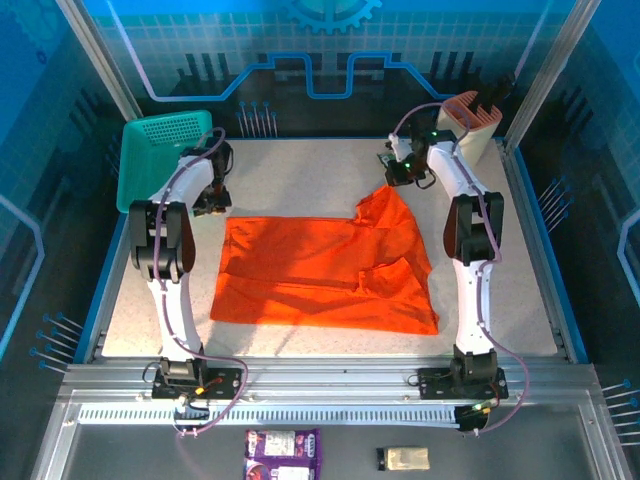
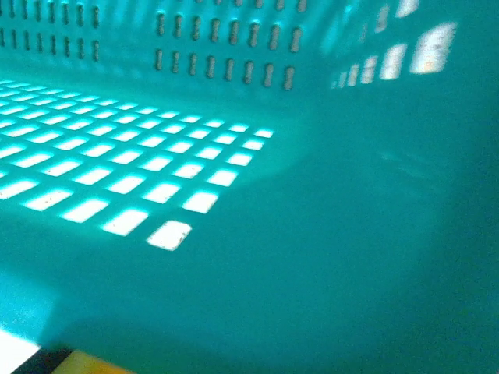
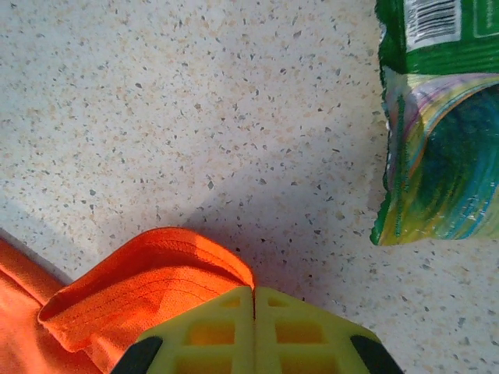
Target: Fold the inside-out t-shirt
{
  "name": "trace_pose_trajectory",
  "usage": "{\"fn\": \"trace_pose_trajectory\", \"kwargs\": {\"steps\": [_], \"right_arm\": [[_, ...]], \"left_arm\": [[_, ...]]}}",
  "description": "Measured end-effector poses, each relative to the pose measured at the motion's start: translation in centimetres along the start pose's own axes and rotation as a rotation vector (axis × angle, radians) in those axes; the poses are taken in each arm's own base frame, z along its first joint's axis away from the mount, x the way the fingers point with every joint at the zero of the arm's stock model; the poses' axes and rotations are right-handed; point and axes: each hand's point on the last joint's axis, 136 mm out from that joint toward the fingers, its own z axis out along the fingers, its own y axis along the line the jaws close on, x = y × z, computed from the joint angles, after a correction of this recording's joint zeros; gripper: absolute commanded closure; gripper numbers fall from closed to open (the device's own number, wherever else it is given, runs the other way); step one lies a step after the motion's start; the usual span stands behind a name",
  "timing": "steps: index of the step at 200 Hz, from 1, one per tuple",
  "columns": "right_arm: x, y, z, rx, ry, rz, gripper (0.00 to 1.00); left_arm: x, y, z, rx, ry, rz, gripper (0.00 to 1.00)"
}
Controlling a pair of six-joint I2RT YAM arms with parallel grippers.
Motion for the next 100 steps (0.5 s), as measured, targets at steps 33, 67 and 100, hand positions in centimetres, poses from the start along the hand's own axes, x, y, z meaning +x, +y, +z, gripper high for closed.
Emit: {"fn": "trace_pose_trajectory", "kwargs": {"steps": [33, 67, 100], "right_arm": [[-0.3, -0.2, -0.7, 0.003, -0.014, 0.005, 1.0], [0.0, -0.5, -0.7, 0.003, -0.01, 0.017, 1.0], [0.4, -0.8, -0.6, 0.003, 0.0, 0.027, 1.0]], "left_arm": [[0.2, -5.3, -2.7, 0.287, 0.007, -0.03, 0.62], [0.7, -9.6, -3.1, 0.496, 0.051, -0.069, 0.61], [0.3, -9.7, -0.4, 0.455, 0.061, -0.1, 0.57]]}}
